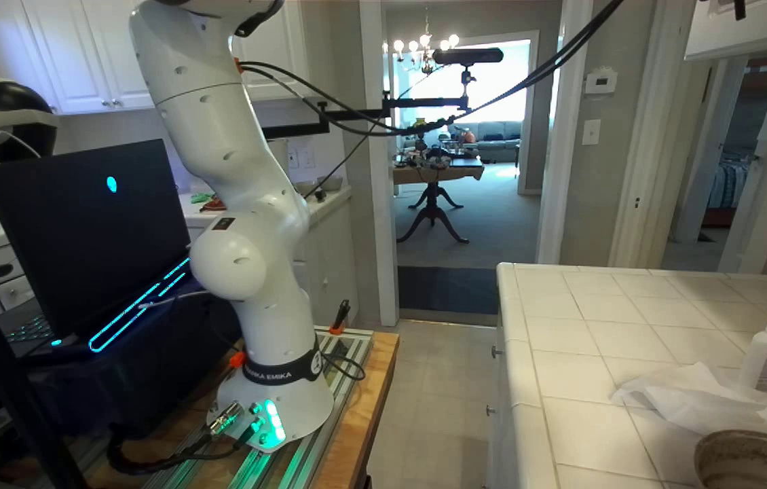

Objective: Open the top left cabinet door

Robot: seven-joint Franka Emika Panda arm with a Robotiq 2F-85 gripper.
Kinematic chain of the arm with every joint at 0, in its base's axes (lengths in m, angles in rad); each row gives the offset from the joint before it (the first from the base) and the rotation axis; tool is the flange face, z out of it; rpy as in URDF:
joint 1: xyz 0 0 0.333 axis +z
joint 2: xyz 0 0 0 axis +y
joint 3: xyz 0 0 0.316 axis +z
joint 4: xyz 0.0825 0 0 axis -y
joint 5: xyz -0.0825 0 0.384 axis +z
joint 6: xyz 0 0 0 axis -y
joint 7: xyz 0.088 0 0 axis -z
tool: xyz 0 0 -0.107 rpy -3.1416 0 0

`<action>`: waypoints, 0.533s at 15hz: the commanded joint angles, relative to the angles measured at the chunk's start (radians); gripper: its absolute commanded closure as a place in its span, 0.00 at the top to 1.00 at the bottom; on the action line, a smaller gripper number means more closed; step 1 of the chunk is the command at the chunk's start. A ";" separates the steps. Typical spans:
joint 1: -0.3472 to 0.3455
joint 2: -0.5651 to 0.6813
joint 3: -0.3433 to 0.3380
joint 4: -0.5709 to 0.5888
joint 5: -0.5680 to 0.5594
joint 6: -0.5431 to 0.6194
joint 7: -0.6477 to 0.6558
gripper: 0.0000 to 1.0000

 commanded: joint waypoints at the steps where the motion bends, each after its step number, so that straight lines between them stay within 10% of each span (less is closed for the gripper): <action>1: -0.042 0.057 0.034 0.065 0.074 -0.033 -0.049 1.00; 8: -0.081 0.103 0.079 0.107 0.133 -0.001 -0.099 1.00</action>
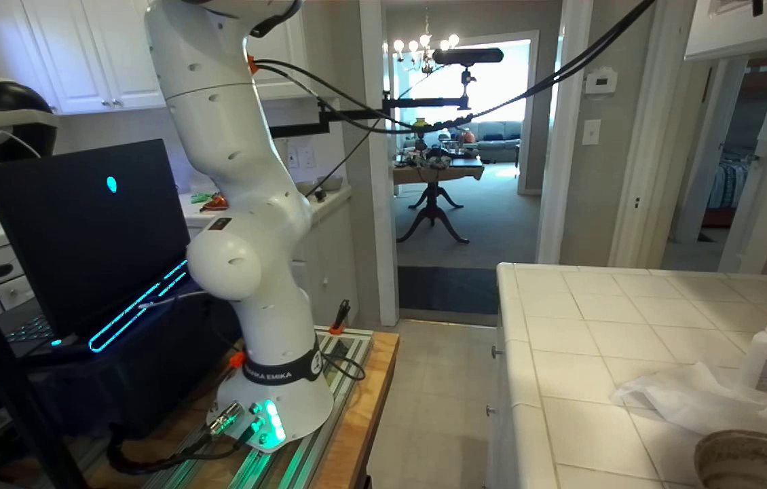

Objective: Open the top left cabinet door

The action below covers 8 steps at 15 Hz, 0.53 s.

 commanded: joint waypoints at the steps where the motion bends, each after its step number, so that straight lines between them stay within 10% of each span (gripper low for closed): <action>1: -0.038 0.042 0.032 0.052 0.063 -0.003 -0.045 1.00; 8: -0.063 0.079 0.065 0.083 0.113 0.030 -0.059 1.00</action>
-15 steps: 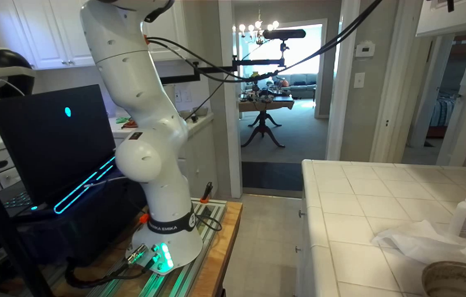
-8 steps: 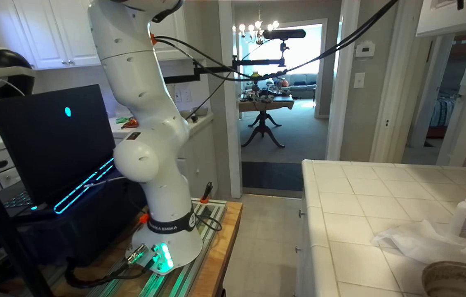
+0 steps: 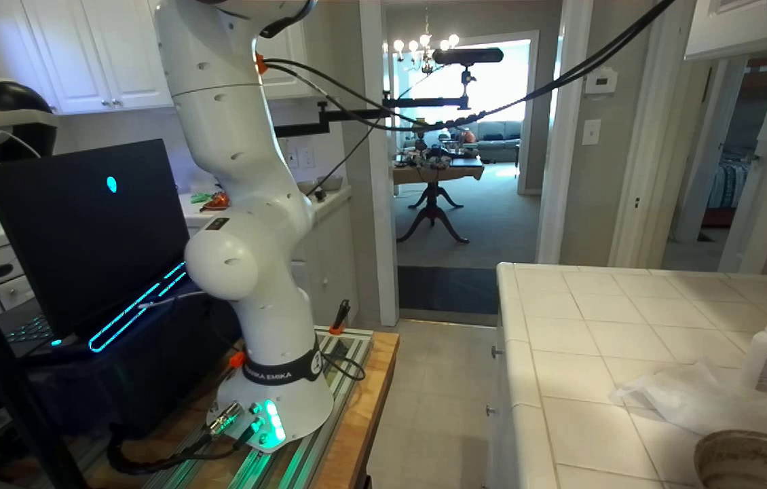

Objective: Open the top left cabinet door

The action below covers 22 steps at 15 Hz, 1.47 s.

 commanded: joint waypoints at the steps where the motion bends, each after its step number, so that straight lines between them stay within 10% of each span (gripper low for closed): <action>1: -0.031 0.035 0.032 0.037 0.059 0.029 -0.024 1.00; 21: -0.060 0.093 0.068 0.095 0.104 -0.053 0.034 0.99; 22: -0.063 0.097 0.068 0.100 0.104 -0.065 0.035 0.74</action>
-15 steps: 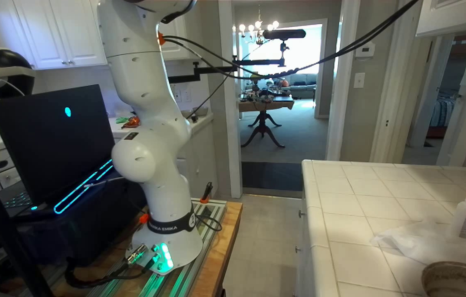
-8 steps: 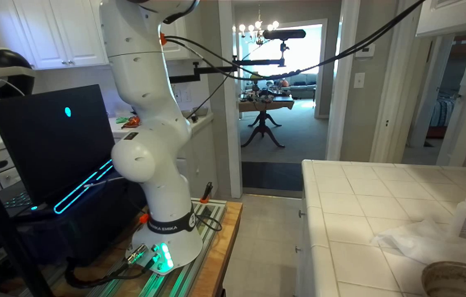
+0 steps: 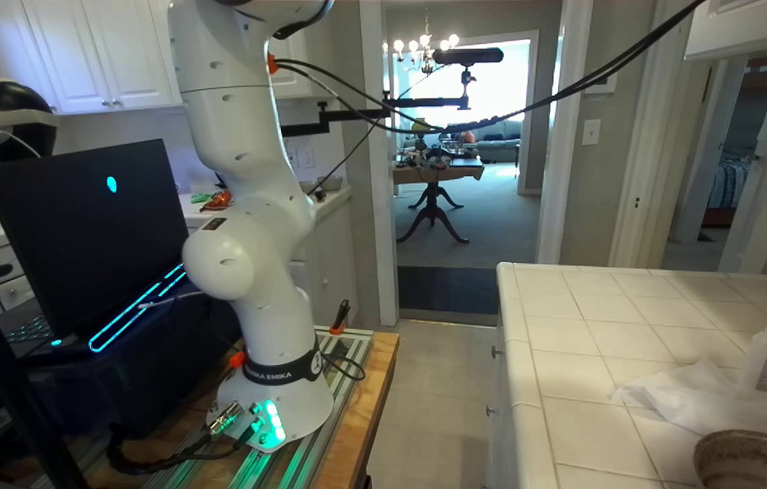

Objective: Open the top left cabinet door

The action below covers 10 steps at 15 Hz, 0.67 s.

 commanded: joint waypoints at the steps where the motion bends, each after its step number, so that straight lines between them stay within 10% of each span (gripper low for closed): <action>1: -0.025 0.035 0.019 0.057 0.015 -0.074 0.024 0.74; 6: -0.041 0.051 0.021 0.085 0.010 -0.103 0.040 0.43; 10: -0.049 0.053 0.023 0.093 0.002 -0.148 0.053 0.39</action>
